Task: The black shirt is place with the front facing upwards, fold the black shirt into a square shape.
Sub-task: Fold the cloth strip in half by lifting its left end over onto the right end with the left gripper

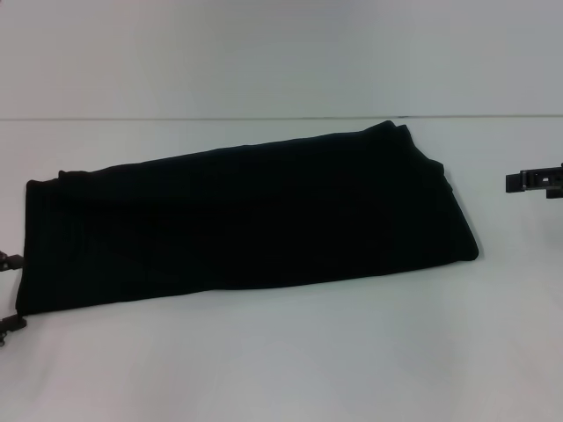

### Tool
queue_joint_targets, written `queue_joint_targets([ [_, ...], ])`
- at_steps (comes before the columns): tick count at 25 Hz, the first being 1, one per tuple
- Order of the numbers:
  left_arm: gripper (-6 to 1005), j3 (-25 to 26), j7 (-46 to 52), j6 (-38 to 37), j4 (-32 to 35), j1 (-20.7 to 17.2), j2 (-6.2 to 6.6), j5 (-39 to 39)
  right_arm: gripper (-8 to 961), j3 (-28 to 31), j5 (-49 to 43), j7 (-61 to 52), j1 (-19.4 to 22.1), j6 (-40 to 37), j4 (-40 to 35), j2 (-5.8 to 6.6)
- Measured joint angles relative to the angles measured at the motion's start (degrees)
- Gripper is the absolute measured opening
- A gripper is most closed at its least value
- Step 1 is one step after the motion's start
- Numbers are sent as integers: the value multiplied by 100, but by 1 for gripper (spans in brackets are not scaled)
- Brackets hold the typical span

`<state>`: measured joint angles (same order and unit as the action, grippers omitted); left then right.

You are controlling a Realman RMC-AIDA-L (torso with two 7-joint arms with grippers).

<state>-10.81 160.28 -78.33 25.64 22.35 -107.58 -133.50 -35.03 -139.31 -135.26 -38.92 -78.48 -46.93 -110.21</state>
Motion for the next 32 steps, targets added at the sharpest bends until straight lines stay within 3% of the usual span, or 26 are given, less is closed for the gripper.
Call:
queue_joint_targets([
  [22,797,-41,-189,446,-209,363,5,4,939,11,0,0,-6,-35,-16,0],
  [32,776,-278,-594,681,-172,437,-71,24,938,14,40,0,-18,-60,-37,-9],
])
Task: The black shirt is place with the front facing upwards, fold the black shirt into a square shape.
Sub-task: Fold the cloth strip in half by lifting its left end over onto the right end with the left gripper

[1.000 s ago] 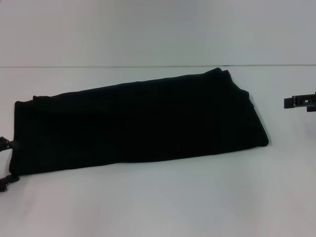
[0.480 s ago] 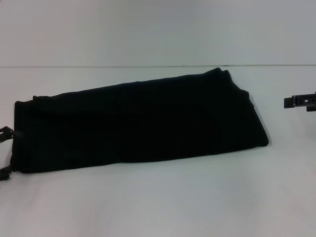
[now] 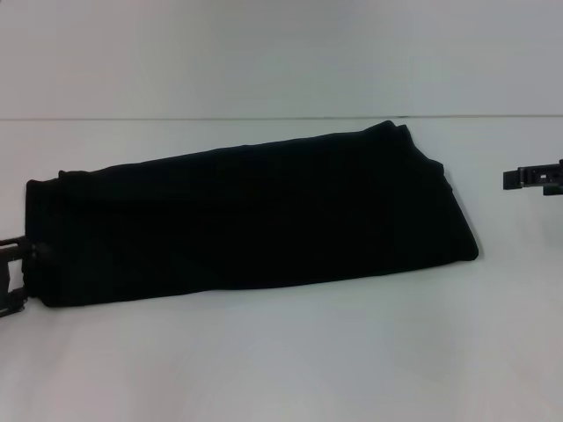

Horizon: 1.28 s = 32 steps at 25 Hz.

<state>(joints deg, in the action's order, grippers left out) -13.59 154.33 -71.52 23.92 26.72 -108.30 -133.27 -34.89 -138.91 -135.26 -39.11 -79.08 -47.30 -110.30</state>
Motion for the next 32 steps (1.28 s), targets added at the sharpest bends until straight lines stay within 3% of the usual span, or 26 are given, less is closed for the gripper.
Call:
queue_joint_targets([
  [2,772,-196,-5,64,5,26,-6,-3,938,0,34,-1,0,-25,-12,0],
  [5,524,-338,-19,84,16,56,-6,-5,938,0,76,-5,2,-52,-22,2],
  [10,311,-393,-53,88,137,77,-4,-6,938,4,101,-8,4,-55,-26,4],
  [18,156,-348,-406,56,134,37,-7,135,938,9,101,-9,9,-55,3,-3],
  [22,79,-378,-559,57,155,33,-67,139,938,-37,101,57,21,-51,35,-14],
  [29,47,-321,-901,29,166,15,-79,330,938,-345,53,1139,100,-572,43,-193],
  [32,48,-332,-998,-24,166,10,-53,402,938,-592,49,1848,287,-770,-52,-332],
])
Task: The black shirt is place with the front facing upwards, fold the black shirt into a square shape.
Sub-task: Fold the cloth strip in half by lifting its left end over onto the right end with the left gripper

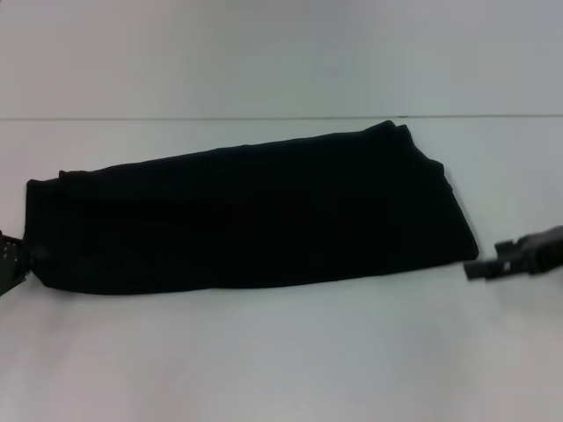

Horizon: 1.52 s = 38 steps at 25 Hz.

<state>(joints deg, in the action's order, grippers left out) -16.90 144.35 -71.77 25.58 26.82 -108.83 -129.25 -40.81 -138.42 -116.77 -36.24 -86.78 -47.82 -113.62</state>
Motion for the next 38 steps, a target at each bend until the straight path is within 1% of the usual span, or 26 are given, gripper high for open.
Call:
queue_joint_targets([
  [2,47,4,-53,-53,0,2,14,25,938,-1,31,577,191,-72,-176,-163],
  [5,46,4,-99,-81,0,4,26,63,938,122,240,1283,491,-127,-582,-448],
  [6,46,5,-102,-85,0,4,27,64,938,137,358,1452,586,-165,-712,-519],
  [8,46,6,-117,-91,1,5,28,65,938,131,588,1704,713,-245,-867,-583],
  [13,47,15,-188,-159,15,18,45,68,929,194,853,2124,780,-574,-846,-583],
  [18,47,18,-242,-205,81,20,62,68,924,208,880,2398,811,-646,-789,-600],
  [25,48,21,-298,-282,88,-28,168,68,924,219,1028,2447,826,-627,-717,-605],
  [29,48,111,-300,-251,103,-96,276,67,924,222,1114,2480,831,-628,-663,-598],
  [32,47,233,-300,-211,145,-146,332,66,924,223,1136,2509,824,-634,-610,-600],
  [33,47,233,-300,-211,145,-146,332,66,924,223,1152,2522,818,-634,-569,-600],
  [34,46,295,-301,-232,150,-146,370,66,924,224,1174,2534,814,-626,-535,-600],
  [35,47,302,-301,-265,152,-129,380,66,924,223,1192,2543,813,-618,-514,-601],
  [38,48,309,-306,-457,199,-1,402,79,924,223,1291,2681,818,-607,-399,-604],
])
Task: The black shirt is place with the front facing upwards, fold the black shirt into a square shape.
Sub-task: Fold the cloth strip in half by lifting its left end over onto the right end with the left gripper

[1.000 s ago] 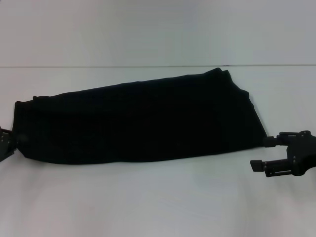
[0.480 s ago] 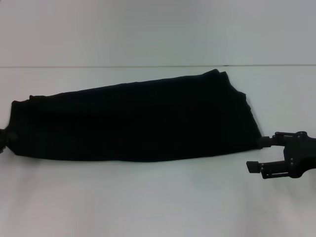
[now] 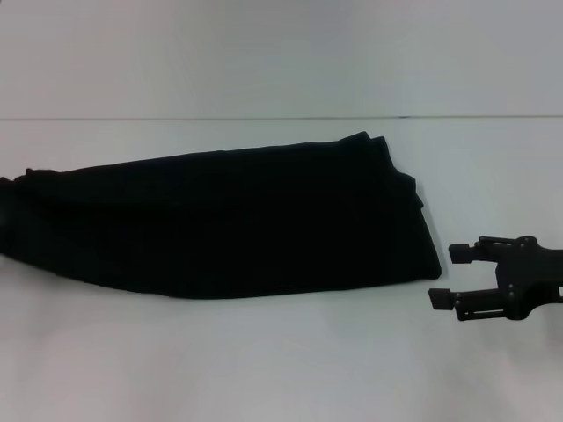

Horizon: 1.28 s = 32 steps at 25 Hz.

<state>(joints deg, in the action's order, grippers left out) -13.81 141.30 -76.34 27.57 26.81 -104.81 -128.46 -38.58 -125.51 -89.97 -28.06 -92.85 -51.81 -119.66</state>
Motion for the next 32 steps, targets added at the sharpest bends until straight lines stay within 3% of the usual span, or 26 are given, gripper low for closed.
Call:
queue_joint_targets([
  [8,47,-140,-113,-804,298,872,-47,275,924,179,102,482,19,22,458,4],
  [13,46,-475,-189,-821,259,1670,-285,284,924,347,105,522,75,19,570,9],
  [18,46,-917,-320,-383,271,2473,-896,293,925,514,110,525,217,-40,573,16],
  [23,46,-1243,-698,757,159,2699,-1822,316,925,603,115,532,302,-102,576,21],
  [25,46,-1274,-1135,1154,-324,2736,-1929,508,925,612,129,533,309,-95,577,20],
  [28,47,-1305,-1782,1543,-1216,2809,-1916,910,925,697,195,547,307,-72,628,17],
  [32,47,-1303,-1965,1543,-1407,2820,-1958,1098,925,906,421,638,239,60,823,7],
])
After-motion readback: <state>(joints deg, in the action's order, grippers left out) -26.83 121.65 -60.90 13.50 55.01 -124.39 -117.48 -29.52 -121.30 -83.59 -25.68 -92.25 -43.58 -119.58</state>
